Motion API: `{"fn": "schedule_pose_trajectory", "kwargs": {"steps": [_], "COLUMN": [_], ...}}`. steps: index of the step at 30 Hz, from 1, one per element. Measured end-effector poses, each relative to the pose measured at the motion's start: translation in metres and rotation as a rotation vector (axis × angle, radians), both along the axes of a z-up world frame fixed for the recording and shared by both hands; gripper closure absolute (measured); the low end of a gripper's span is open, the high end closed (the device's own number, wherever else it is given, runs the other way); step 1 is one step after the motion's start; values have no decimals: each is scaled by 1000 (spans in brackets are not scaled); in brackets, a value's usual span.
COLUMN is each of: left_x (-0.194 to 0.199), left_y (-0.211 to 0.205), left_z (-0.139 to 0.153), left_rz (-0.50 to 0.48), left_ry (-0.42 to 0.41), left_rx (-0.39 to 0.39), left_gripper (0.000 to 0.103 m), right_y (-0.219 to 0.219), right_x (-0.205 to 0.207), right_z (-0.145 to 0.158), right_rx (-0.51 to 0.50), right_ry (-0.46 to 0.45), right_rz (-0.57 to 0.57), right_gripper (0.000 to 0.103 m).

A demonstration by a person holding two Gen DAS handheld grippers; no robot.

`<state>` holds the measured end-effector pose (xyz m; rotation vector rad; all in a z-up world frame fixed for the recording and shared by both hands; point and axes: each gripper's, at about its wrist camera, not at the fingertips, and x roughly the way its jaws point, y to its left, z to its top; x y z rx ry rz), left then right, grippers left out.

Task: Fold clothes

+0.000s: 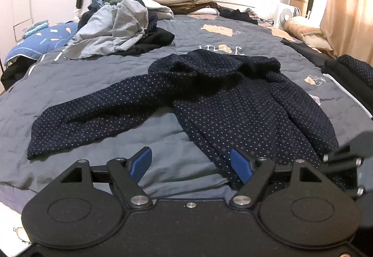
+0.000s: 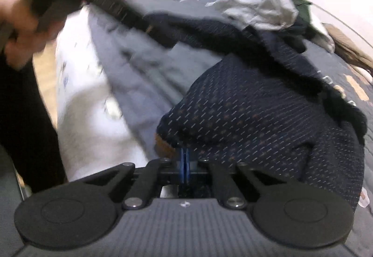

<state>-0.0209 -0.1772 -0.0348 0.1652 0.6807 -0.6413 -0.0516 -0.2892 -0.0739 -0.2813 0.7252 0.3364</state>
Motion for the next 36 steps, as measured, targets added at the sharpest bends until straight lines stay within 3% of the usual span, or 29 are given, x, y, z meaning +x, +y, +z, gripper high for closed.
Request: {"fn": "schedule_pose_trajectory", "kwargs": {"steps": [7,10,16,20,26,28,29,31,36], "left_x": [-24,-34,-46,-51,-54,-53,-51,-44,-16], "left_y": [-25,-39,-68,-79,-93,-98,-99,-96,-36], "left_z": [-10,-21,-47,-58,-66,-71,-73,-70,-30], "left_rz": [-159,-212,-273,-267,-300,-331,-327,-306,-99], "left_ry": [-52,-86,-149,-255,-292,-277,-262,-239,-147], "left_rx": [85,150,265,332,336,352,365,367,217], "left_gripper": [29,29,30,42,45,67,93,94,98], "right_y": [-62,-80,-88,-93,-95,-96,-96,-96,-101], "right_x": [5,5,5,6,4,3,3,1,-4], "right_z": [39,45,53,56,57,57,57,57,59], "right_rx": [311,378,423,439,460,463,463,462,465], "right_ry": [-96,-108,-129,-131,-125,-122,-122,-121,-126], "right_rz": [-231,-285,-305,-303,-305,-304,-303,-301,-306], "right_gripper": [102,102,102,102,102,102,102,102,102]}}
